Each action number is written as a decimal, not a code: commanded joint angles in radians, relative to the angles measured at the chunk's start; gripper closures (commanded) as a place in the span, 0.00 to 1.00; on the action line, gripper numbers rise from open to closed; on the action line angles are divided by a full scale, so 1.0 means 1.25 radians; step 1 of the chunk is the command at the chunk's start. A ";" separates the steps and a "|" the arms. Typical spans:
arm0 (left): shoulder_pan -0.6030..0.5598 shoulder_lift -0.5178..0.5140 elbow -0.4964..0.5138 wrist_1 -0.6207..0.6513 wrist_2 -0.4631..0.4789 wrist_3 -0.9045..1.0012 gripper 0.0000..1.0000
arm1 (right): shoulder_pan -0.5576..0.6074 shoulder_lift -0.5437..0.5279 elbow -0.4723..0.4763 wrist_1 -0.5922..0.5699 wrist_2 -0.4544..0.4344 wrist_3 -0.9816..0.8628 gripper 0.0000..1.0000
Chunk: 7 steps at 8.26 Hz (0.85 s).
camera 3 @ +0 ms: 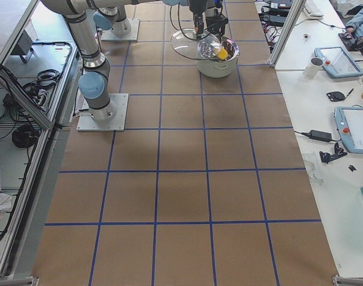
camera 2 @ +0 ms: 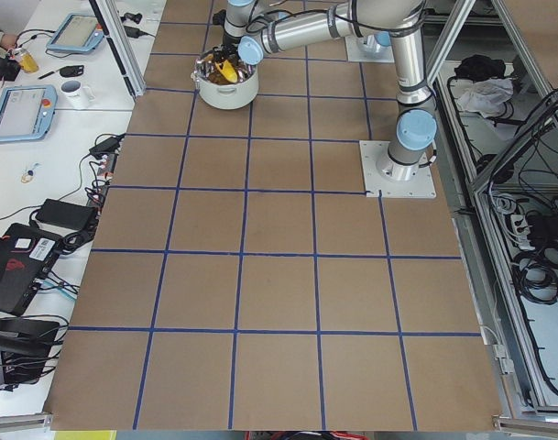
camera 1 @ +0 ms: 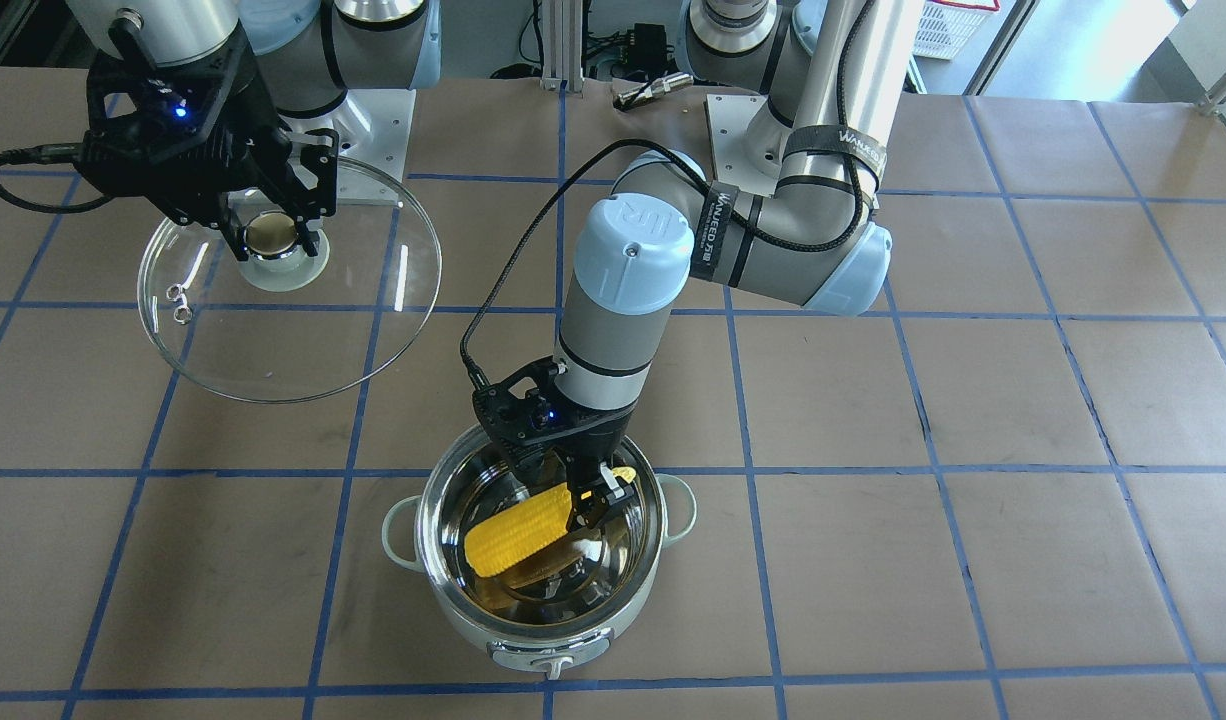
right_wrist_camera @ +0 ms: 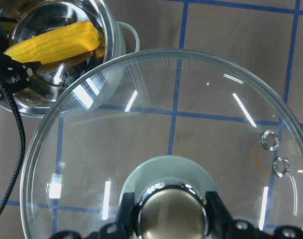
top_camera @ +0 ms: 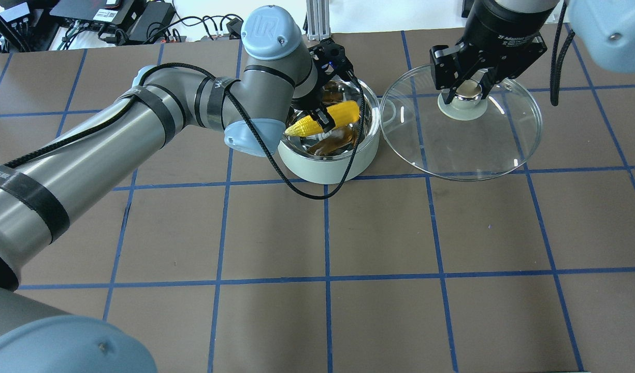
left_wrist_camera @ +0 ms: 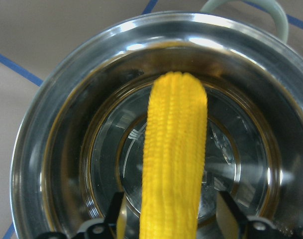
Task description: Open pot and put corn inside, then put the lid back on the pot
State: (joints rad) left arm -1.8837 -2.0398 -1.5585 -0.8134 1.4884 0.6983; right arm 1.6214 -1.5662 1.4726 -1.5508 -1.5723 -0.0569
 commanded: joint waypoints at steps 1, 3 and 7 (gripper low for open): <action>0.005 0.035 0.001 -0.008 0.006 -0.011 0.00 | 0.000 0.000 0.000 0.001 0.000 -0.001 0.74; 0.026 0.067 0.002 -0.078 0.003 -0.011 0.00 | 0.000 0.000 0.000 0.000 0.001 0.000 0.75; 0.208 0.188 0.004 -0.263 0.002 -0.011 0.00 | 0.005 0.017 -0.004 -0.072 0.002 0.004 0.74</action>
State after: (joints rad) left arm -1.7366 -1.8611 -1.5554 -1.0652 1.4918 0.6842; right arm 1.6236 -1.5608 1.4712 -1.5871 -1.5707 -0.0554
